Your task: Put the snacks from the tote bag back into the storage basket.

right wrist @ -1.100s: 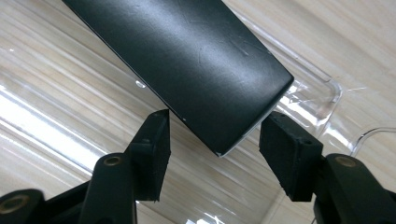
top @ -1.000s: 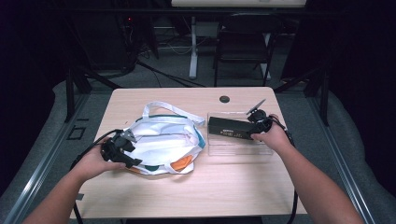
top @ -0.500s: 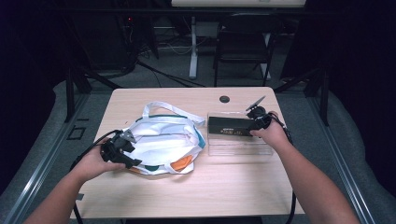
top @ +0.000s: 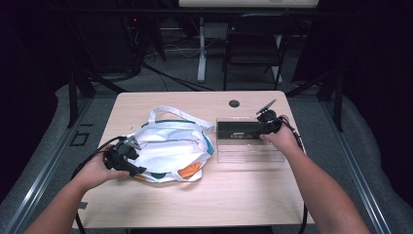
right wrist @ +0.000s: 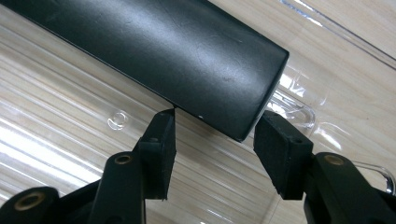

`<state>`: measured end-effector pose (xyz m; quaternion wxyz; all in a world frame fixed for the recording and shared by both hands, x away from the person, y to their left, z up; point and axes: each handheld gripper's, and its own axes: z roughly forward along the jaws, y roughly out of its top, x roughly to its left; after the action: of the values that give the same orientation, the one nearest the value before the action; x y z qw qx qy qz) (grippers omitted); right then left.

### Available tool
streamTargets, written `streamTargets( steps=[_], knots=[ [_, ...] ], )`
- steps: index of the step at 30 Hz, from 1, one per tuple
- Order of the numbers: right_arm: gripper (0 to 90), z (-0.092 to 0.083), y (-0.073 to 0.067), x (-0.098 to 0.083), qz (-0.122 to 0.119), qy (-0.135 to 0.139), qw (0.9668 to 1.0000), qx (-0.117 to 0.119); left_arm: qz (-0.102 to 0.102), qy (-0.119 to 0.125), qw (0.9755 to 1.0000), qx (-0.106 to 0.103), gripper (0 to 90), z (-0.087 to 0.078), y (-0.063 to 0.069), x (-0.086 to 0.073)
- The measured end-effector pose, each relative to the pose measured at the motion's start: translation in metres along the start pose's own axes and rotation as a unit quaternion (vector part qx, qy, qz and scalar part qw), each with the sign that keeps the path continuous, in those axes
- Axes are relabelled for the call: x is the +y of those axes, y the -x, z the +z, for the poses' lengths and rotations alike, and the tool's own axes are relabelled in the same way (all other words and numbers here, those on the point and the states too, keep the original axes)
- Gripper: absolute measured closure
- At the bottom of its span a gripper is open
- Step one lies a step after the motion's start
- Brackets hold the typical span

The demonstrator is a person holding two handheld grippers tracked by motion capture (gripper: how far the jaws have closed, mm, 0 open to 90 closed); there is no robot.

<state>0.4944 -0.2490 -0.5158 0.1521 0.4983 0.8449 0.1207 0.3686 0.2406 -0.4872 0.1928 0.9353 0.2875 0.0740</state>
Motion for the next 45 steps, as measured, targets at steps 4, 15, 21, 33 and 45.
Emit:
streamTargets(
  steps=[4, 15, 21, 33, 45],
  knots=[
    [48.9, 0.003, -0.002, 0.0, 0.009, 0.016, 0.9998, -0.004, 0.0, 0.0, 1.0, -0.001, 37.6, 0.0, 0.0, -0.001],
    [48.5, 0.004, -0.002, 0.0, 0.009, 0.017, 0.9998, -0.005, -0.002, 0.0, 1.0, 0.0, 37.6, 0.0, 0.0, -0.002],
    [46.9, 0.002, -0.002, 0.0, 0.013, 0.017, 0.9998, -0.003, -0.002, 0.0, 1.0, 0.0, 37.6, 0.0, 0.0, -0.002],
    [45.3, -0.005, -0.002, -0.003, 0.018, 0.009, 0.9998, -0.001, -0.002, 0.003, 1.0, 0.002, 37.6, -0.003, 0.001, -0.002],
    [44.5, -0.024, -0.002, -0.01, 0.013, 0.013, 0.9998, 0.002, -0.004, 0.006, 0.9999, 0.008, 37.6, -0.008, 0.002, -0.002]
  ],
)
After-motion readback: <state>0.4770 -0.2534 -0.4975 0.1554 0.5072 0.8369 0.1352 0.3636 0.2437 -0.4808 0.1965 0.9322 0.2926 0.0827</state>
